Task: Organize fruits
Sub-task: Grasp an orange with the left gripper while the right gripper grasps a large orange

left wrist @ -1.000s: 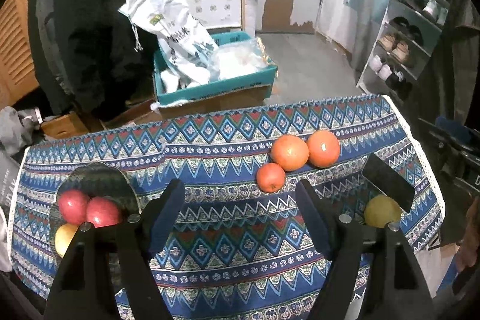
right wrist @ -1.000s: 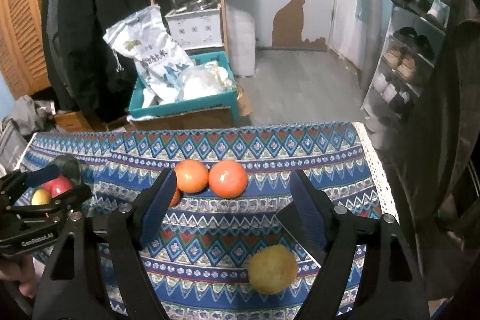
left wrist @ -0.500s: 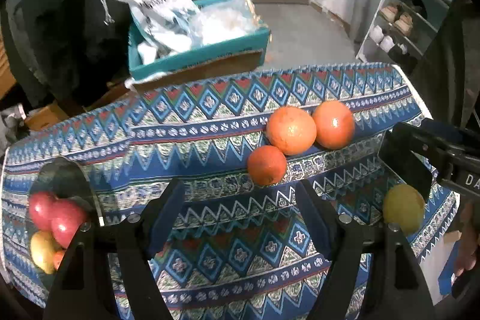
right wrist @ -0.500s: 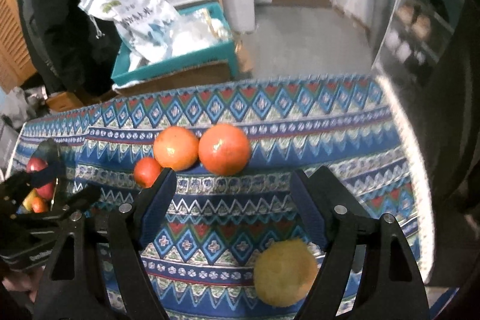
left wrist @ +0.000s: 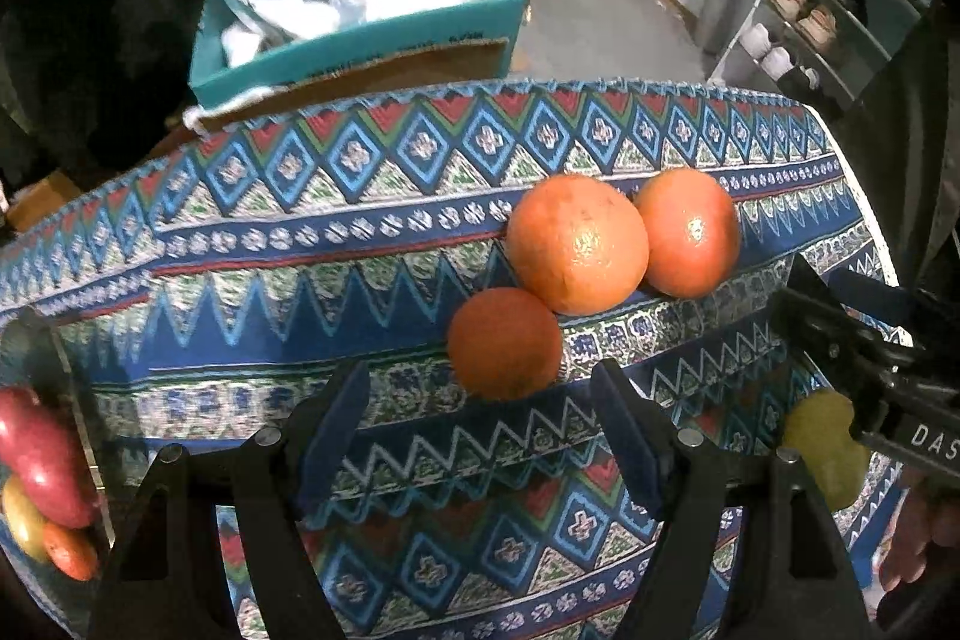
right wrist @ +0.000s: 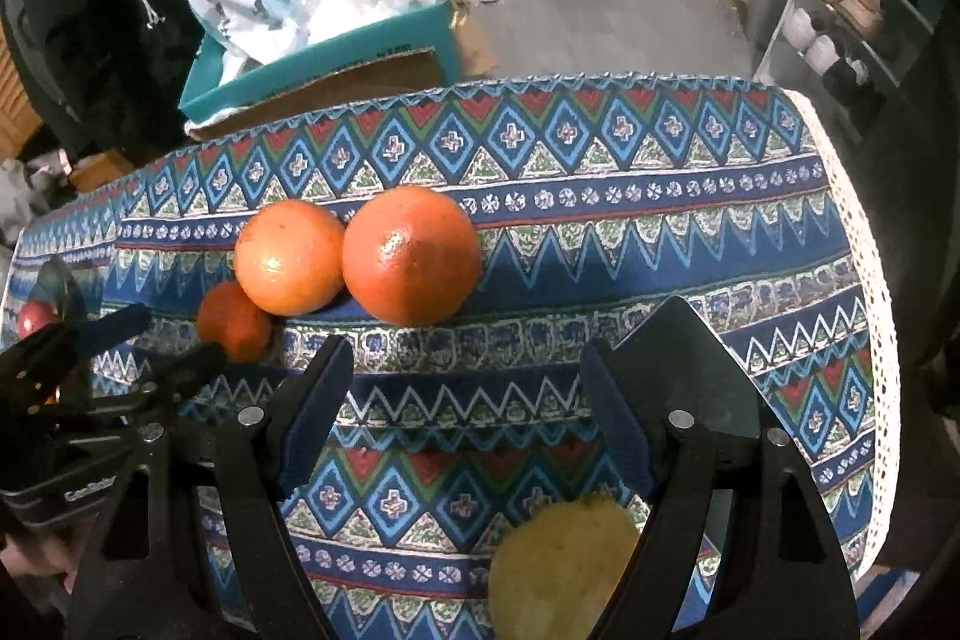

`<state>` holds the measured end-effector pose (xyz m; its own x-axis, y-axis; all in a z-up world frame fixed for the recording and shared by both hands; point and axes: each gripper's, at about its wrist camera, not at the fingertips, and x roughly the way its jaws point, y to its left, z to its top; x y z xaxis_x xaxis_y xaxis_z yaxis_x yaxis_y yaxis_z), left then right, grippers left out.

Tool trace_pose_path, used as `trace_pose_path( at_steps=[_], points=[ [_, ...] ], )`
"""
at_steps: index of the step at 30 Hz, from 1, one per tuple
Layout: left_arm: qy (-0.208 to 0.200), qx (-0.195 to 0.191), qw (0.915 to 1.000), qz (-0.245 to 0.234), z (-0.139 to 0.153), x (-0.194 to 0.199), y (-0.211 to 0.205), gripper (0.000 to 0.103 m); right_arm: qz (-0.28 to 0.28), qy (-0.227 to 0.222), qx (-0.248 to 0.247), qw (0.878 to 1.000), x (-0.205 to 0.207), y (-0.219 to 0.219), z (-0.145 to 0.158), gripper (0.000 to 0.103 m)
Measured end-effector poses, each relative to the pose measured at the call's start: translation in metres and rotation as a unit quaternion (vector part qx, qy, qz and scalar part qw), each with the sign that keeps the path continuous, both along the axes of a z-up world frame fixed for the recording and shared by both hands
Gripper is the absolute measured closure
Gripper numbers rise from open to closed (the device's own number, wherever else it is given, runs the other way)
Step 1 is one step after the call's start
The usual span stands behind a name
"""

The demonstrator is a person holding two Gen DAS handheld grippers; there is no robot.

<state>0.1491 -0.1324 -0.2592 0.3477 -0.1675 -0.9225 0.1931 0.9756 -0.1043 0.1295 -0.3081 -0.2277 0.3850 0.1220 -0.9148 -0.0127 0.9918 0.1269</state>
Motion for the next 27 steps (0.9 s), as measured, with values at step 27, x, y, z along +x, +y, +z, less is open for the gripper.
trace_pose_path(
  at_steps=[27],
  points=[
    [0.013,-0.045,0.9989,-0.008,-0.022,0.016,0.016,0.058,0.054,0.029,-0.036,0.997,0.042,0.038,-0.038,0.024]
  ],
)
